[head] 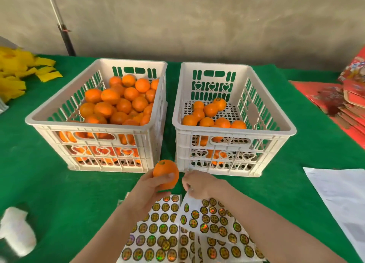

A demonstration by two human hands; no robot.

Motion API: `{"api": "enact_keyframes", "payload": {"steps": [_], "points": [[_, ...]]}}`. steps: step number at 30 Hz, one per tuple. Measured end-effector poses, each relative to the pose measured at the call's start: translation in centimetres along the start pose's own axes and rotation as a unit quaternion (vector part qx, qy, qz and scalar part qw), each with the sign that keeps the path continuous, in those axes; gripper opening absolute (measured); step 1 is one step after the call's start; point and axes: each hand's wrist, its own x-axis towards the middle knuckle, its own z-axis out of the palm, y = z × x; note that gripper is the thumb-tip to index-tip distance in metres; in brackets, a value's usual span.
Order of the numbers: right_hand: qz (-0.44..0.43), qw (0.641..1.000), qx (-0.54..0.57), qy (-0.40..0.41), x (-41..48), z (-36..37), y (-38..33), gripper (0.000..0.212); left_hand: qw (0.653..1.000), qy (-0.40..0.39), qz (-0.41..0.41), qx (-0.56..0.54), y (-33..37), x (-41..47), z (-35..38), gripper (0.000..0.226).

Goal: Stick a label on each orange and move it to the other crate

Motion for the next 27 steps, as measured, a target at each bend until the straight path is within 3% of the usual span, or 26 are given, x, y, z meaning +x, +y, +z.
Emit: {"api": "enact_keyframes", "payload": {"steps": [3,8,12,14,18,21,27], "points": [[-0.004,0.999,0.031,0.019,-1.0,-0.9,1.0,0.015,0.999,-0.020,-0.040,-0.008,-1.5,0.6,0.4,0.075],[0.008,0.997,0.054,0.063,-2.4,-2.6,2.7,0.014,0.996,-0.059,-0.071,-0.010,-2.8,1.7,1.7,0.057],[0.041,0.995,0.045,0.072,-2.9,-3.0,3.2,0.017,0.995,-0.041,-0.088,-0.029,-3.3,2.6,2.4,0.088],[0.046,0.994,0.048,0.082,-3.0,-3.1,3.1,0.019,0.994,-0.038,-0.091,-0.035,-3.3,2.8,2.7,0.092],[0.023,0.973,0.100,0.207,-3.9,-1.9,2.4,0.031,0.992,-0.007,-0.089,-0.094,-3.1,3.4,3.2,0.079],[0.011,0.939,0.173,0.295,-5.0,-0.3,1.7,0.020,0.987,-0.010,-0.091,-0.134,-2.8,3.6,2.9,0.074],[0.035,0.928,0.245,0.279,-5.4,1.7,0.2,0.001,0.990,-0.029,-0.088,-0.109,-3.2,4.2,2.4,0.065]]}}
